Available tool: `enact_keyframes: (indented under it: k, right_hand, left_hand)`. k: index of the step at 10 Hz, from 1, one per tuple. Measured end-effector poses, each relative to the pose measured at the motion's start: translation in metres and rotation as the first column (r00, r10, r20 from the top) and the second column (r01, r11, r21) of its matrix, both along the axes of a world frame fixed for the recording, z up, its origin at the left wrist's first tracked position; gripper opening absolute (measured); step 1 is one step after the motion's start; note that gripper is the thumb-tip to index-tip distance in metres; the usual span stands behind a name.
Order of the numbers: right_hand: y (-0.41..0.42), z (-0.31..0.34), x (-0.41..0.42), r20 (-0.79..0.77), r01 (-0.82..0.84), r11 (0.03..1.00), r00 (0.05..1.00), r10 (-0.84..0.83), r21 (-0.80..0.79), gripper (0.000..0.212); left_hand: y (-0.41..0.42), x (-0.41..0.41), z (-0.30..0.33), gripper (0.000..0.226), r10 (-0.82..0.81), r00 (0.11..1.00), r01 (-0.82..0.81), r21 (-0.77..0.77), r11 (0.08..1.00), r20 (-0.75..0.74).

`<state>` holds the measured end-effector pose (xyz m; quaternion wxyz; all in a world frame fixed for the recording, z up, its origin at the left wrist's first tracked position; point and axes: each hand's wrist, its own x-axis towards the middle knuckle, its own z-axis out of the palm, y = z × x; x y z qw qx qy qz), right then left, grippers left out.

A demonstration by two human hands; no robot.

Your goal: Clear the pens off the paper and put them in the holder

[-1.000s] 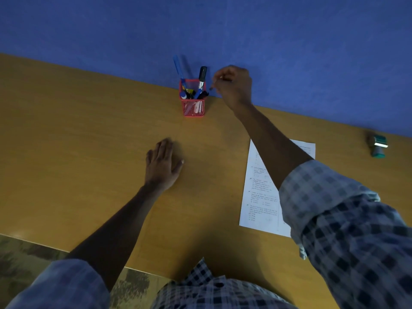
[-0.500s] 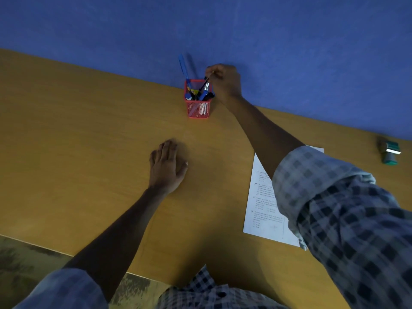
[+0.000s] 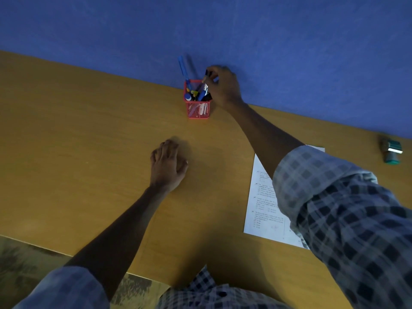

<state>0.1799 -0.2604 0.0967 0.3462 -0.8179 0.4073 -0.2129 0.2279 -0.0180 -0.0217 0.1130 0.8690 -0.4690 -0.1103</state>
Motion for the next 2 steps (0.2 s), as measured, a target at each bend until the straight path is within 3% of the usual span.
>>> enact_keyframes:
  k: [2]
  right_hand:
    - [0.013,0.0,-0.03,0.056,0.045,0.998,0.997,-0.048,0.043,0.034]
  left_hand:
    - [0.0,-0.002,0.006,0.057,-0.009,0.999,0.008,-0.031,1.0,-0.038]
